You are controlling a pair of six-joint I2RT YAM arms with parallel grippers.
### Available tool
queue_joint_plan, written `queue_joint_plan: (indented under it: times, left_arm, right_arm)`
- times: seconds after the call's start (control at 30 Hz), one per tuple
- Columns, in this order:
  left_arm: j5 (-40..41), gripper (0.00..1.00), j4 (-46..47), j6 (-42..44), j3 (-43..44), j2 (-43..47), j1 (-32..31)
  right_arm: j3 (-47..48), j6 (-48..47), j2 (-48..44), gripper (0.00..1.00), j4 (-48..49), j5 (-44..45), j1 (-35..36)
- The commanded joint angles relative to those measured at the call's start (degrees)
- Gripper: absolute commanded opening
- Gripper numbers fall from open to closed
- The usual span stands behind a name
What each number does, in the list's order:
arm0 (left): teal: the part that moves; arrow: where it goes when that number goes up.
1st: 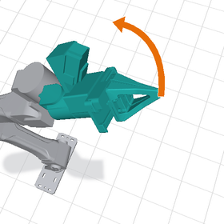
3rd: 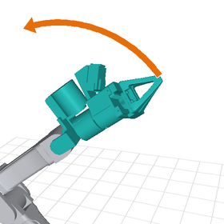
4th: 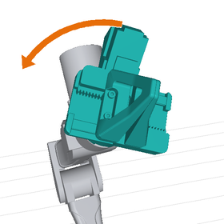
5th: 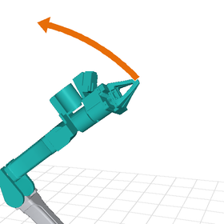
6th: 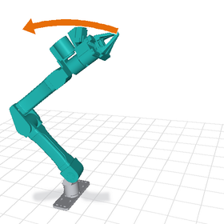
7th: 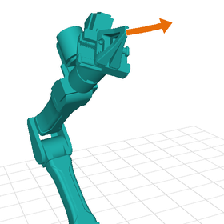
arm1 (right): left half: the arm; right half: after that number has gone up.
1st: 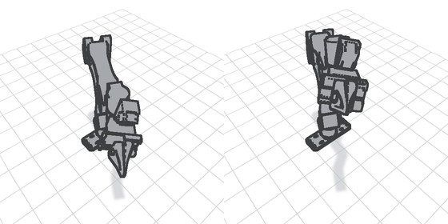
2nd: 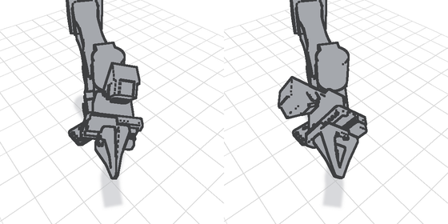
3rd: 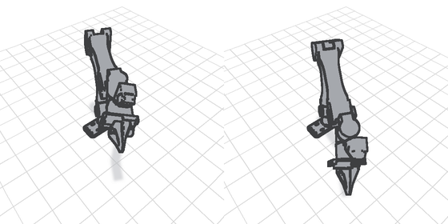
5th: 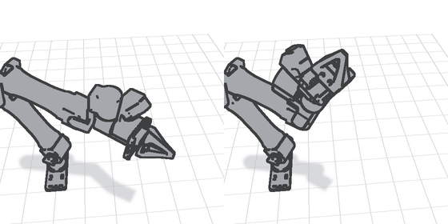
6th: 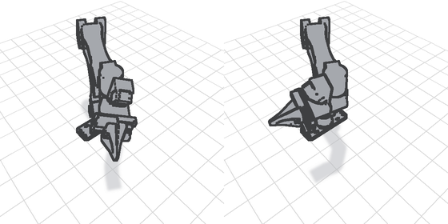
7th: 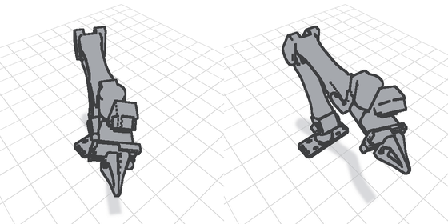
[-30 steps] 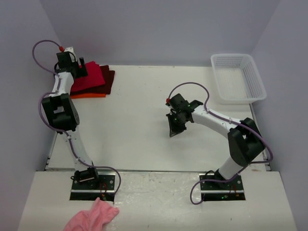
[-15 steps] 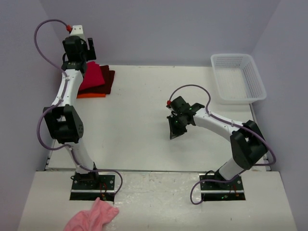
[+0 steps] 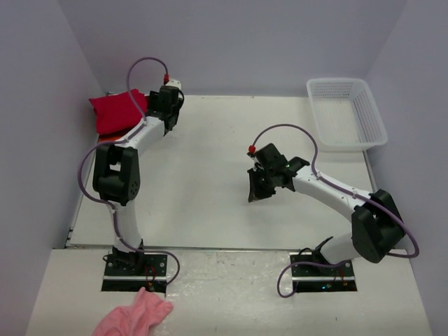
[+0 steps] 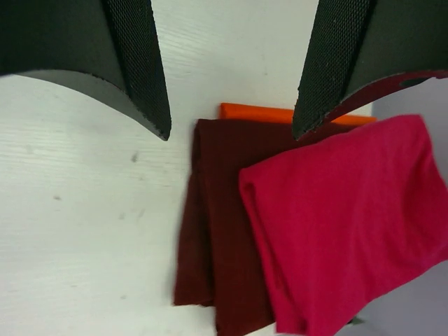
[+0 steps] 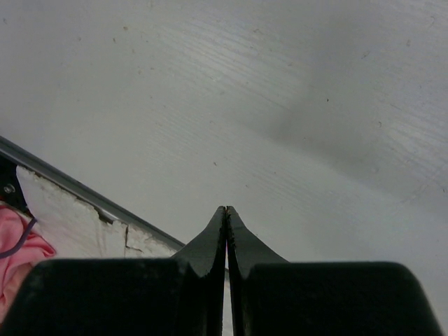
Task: Fold and stack the t-shirts
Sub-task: Put the neatly folded tshirt into the corner of the board with the left arm
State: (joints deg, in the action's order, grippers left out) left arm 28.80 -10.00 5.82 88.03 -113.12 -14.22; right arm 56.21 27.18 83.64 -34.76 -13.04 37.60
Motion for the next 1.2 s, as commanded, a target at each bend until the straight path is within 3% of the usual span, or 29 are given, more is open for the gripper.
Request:
queue_joint_plan:
  times: [0.0,0.13,0.23,0.87,1.17]
  left_arm:
    - [10.30,0.71,-1.51,2.08,4.34,-1.83,1.30]
    - [17.51,0.73,-5.10,0.86,7.85,-6.14,1.30]
    - [18.57,0.73,-6.78,1.03,10.75,-9.39,1.12]
    - [18.40,0.73,-12.50,-1.69,21.48,-19.42,3.67]
    - [17.87,0.64,-14.08,-2.66,22.72,-20.47,5.69]
  right_arm:
    - [-1.80,0.68,-3.65,0.00,2.15,-0.59,0.36]
    - [-2.94,1.12,-5.49,0.00,2.24,-0.50,0.36]
    - [-3.12,1.21,-6.38,0.00,1.89,-0.41,0.36]
    - [-3.91,1.38,-6.29,0.00,1.71,-0.85,0.45]
    - [-3.82,1.47,-5.41,0.00,1.80,-1.11,0.36]
